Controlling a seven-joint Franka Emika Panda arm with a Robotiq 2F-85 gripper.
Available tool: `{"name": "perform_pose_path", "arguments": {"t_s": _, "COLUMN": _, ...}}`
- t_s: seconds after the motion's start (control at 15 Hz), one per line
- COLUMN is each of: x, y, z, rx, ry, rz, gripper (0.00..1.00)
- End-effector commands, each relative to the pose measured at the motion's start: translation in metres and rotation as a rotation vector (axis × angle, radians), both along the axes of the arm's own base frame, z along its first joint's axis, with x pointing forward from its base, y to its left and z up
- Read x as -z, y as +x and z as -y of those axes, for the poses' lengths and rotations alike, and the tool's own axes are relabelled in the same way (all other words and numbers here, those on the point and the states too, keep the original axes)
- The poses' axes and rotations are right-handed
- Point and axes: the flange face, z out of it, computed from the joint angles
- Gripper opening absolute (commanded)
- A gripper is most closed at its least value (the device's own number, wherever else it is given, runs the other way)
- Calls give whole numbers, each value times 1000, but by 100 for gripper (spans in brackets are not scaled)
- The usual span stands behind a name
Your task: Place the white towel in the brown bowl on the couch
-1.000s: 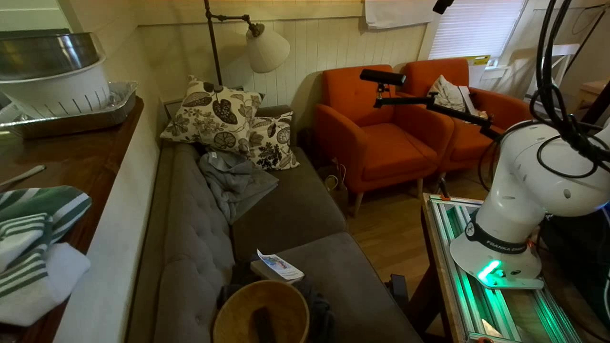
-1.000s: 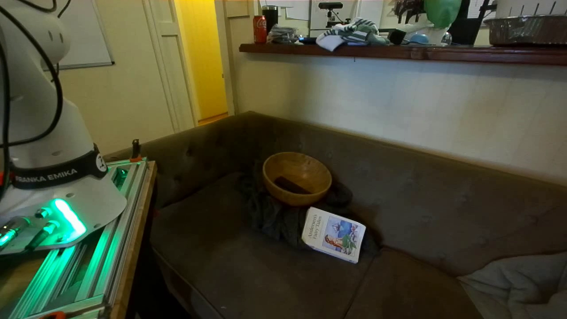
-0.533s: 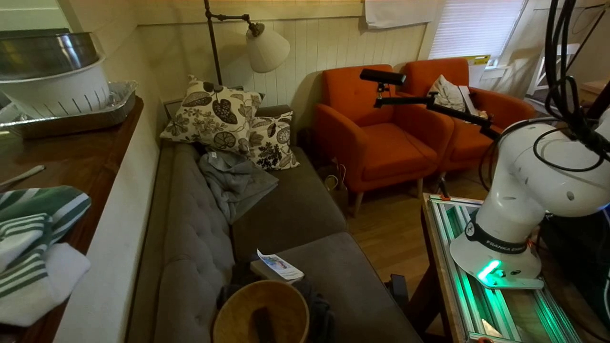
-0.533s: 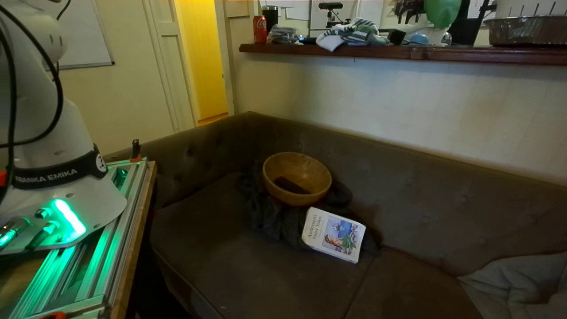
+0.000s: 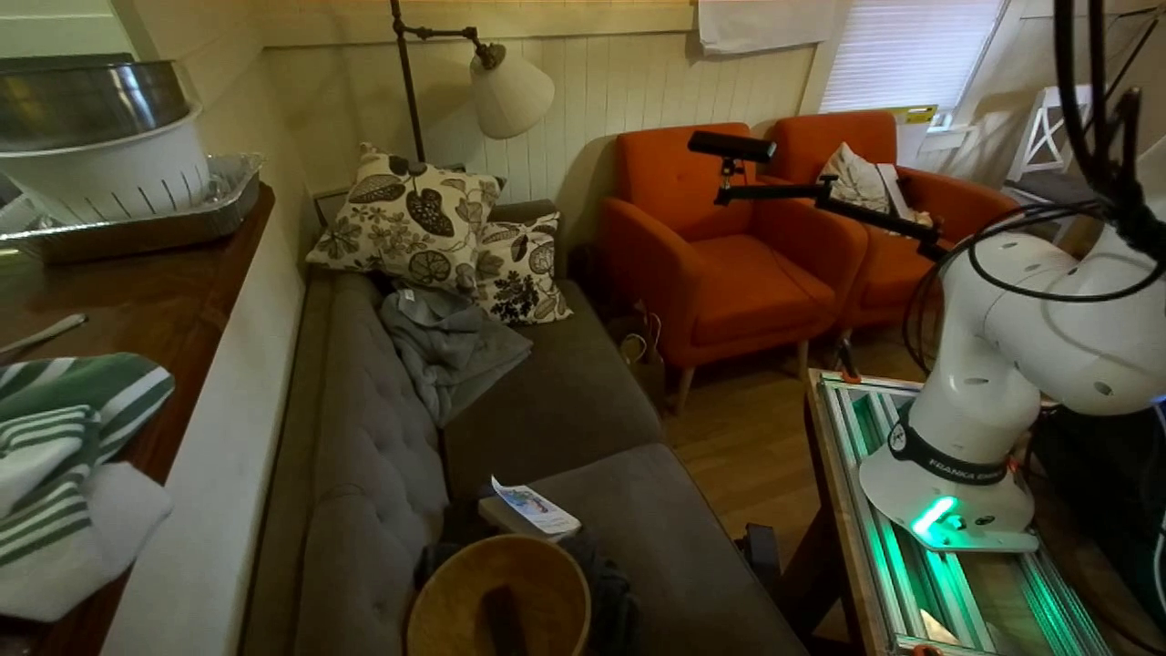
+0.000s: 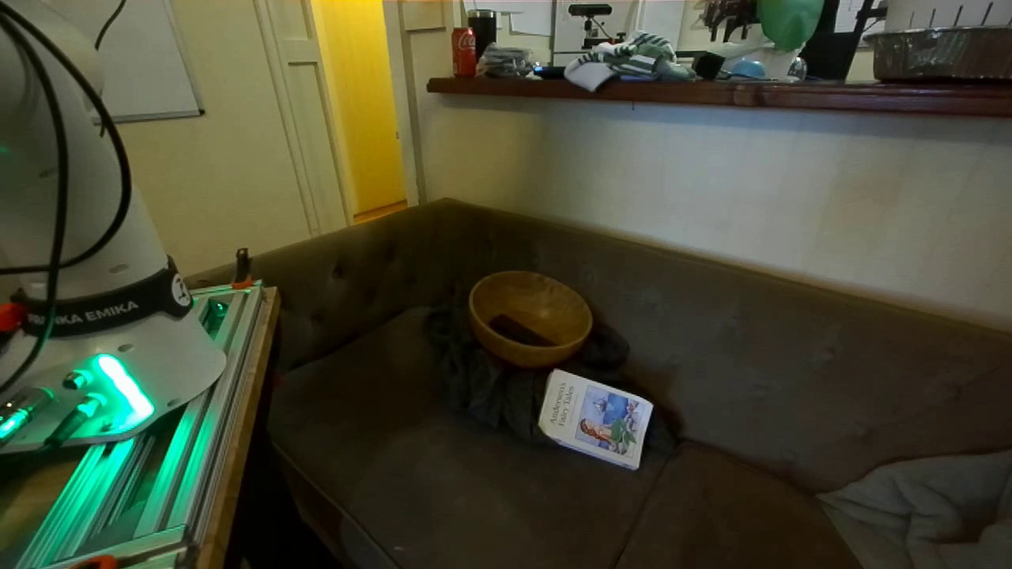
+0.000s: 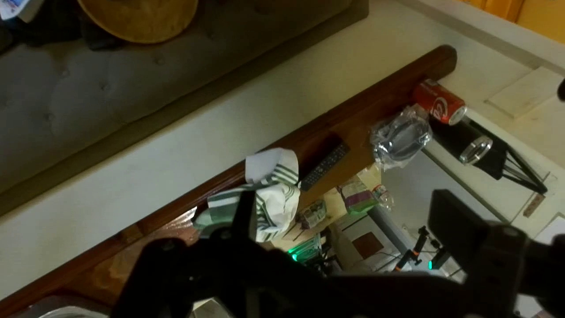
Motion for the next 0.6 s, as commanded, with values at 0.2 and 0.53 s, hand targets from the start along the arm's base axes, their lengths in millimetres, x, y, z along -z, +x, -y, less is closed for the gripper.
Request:
{"name": "perform_pose_path", "arguments": {"t_s": 0.2, "x": -13, "y": 118, "z": -27, "rx": 203, "ry": 131, "rz": 173, "gripper": 100}}
{"name": "perform_pose_path", "arguments": {"t_s": 0.53, "x": 31, "y": 168, "z": -40, "rx": 262, "ry": 72, "rz": 187, "gripper": 100}}
